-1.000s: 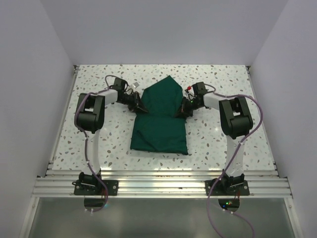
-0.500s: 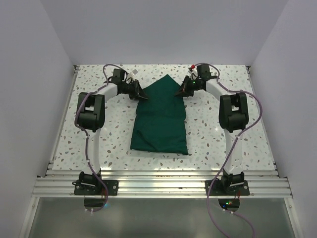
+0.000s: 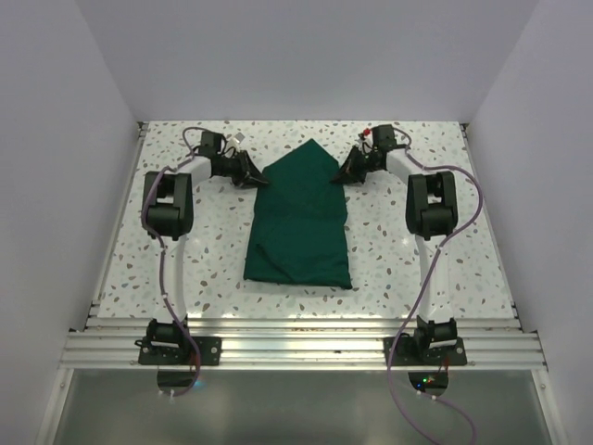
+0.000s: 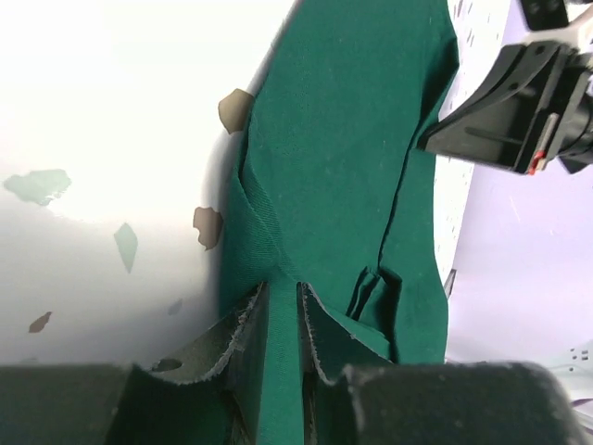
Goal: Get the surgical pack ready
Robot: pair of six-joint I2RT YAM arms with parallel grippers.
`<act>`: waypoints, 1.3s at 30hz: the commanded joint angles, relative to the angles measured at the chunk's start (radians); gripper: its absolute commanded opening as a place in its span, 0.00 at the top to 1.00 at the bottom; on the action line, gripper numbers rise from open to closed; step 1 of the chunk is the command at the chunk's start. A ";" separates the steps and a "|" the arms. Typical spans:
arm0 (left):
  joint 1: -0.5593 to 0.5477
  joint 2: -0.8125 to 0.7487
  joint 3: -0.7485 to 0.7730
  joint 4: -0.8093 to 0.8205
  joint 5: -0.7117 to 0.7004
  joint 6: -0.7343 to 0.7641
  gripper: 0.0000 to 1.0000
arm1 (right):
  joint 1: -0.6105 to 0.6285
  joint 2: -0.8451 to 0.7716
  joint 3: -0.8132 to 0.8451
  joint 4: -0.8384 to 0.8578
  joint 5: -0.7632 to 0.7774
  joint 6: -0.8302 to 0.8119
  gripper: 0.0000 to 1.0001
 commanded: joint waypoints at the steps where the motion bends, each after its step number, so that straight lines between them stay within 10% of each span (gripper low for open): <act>1: 0.017 -0.010 0.018 -0.039 -0.045 0.055 0.77 | -0.029 0.004 0.144 -0.150 0.063 -0.079 0.97; 5: 0.014 -0.073 -0.027 0.002 -0.030 0.037 0.76 | -0.026 -0.052 0.175 -0.234 0.039 -0.142 0.95; 16: -0.009 -0.150 -0.145 0.092 0.024 -0.009 0.76 | -0.014 -0.284 -0.440 -0.033 -0.074 -0.165 0.94; 29: -0.012 -0.156 -0.097 0.029 -0.020 0.066 0.76 | -0.011 -0.227 -0.141 -0.174 0.042 -0.208 0.92; 39: -0.009 -0.108 0.099 0.124 -0.074 0.060 0.34 | -0.011 -0.065 0.156 -0.195 0.158 -0.167 0.35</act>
